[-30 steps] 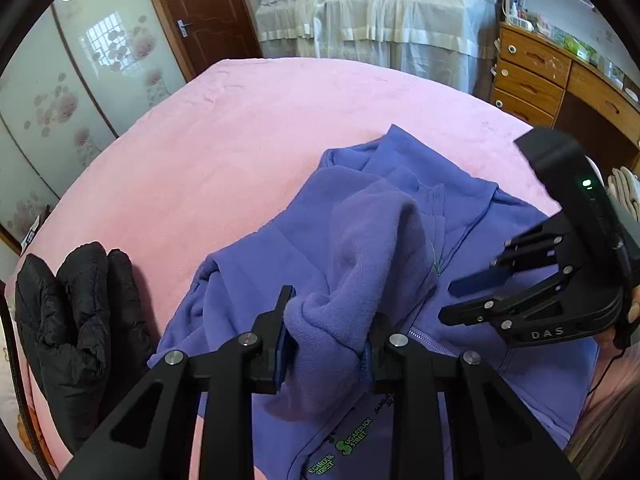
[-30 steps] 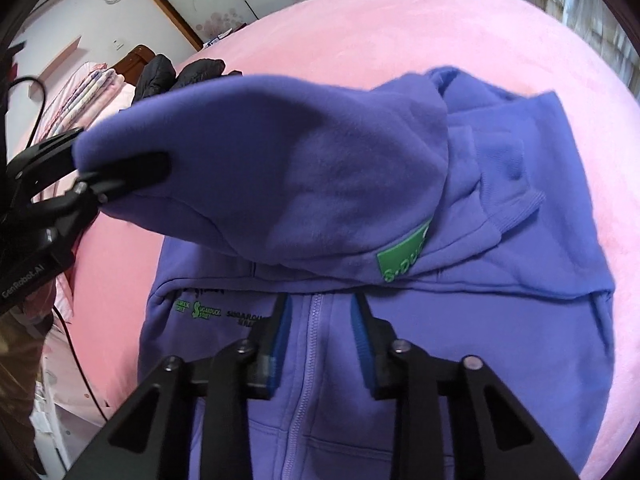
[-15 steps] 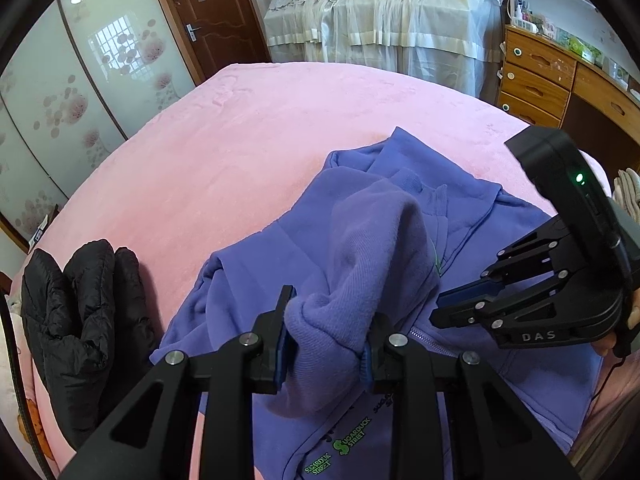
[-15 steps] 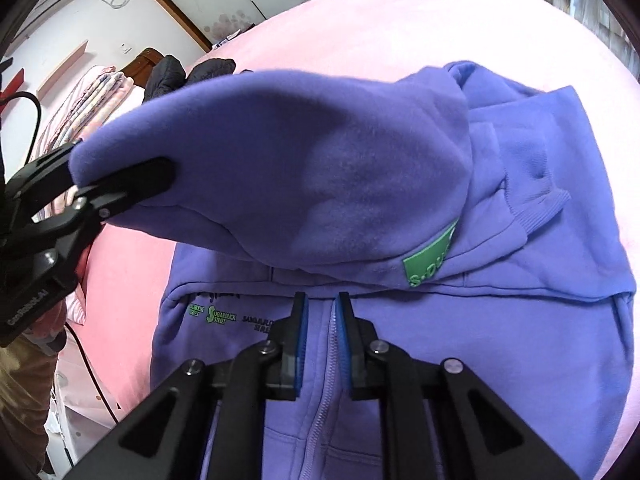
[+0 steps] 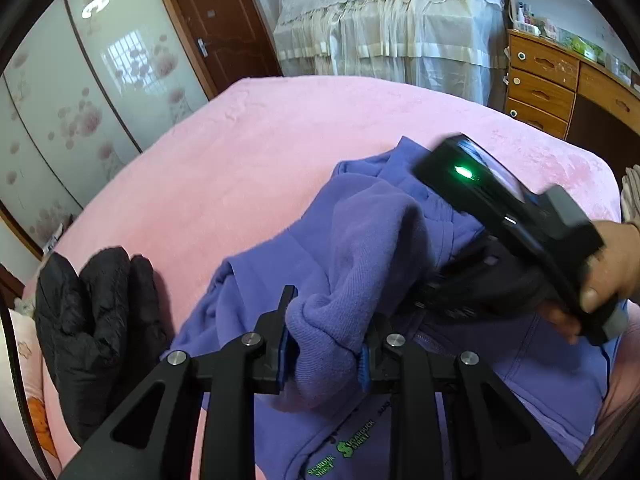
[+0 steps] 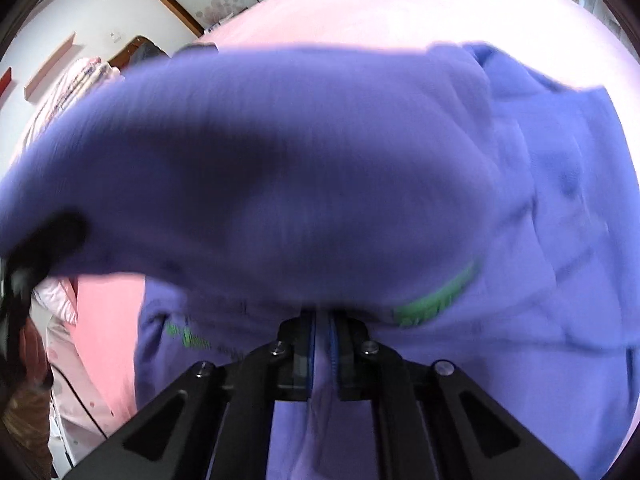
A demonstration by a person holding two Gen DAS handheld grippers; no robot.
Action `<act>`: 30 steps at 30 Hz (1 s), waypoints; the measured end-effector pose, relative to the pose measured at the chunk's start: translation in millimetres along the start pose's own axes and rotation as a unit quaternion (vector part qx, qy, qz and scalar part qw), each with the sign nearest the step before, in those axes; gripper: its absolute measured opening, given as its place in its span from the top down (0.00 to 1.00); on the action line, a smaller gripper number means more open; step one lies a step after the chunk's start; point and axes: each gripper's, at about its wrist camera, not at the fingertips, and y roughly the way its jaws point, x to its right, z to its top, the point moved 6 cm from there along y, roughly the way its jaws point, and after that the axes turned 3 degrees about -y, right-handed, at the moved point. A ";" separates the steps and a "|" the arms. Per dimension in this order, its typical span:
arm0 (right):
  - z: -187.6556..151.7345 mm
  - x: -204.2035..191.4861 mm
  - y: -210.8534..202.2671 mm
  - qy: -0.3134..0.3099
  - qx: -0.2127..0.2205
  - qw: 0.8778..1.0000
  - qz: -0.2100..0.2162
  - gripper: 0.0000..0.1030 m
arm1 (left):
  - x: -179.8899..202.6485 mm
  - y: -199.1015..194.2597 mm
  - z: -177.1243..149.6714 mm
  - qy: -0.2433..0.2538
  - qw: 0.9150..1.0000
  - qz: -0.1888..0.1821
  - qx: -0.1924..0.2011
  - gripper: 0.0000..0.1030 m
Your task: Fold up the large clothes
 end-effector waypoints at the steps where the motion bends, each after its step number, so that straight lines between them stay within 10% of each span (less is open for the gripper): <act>1: 11.1 -1.9 -1.9 -0.004 0.017 1.000 0.003 0.95 | 1.3 -2.2 1.5 0.004 1.000 0.003 0.005 0.78; 11: 81.9 -7.5 -19.6 -0.021 0.185 0.982 0.045 0.95 | 43.0 -0.2 5.2 0.104 0.992 0.065 0.044 0.78; 21: 2.5 67.4 -12.1 -0.030 0.061 0.998 -0.007 1.00 | 121.7 53.4 -68.9 0.119 0.992 0.046 -0.024 0.77; 30: -37.4 87.1 -68.5 0.050 0.054 0.997 0.027 0.81 | 114.5 51.1 -82.2 -0.019 0.999 -0.006 -0.042 0.62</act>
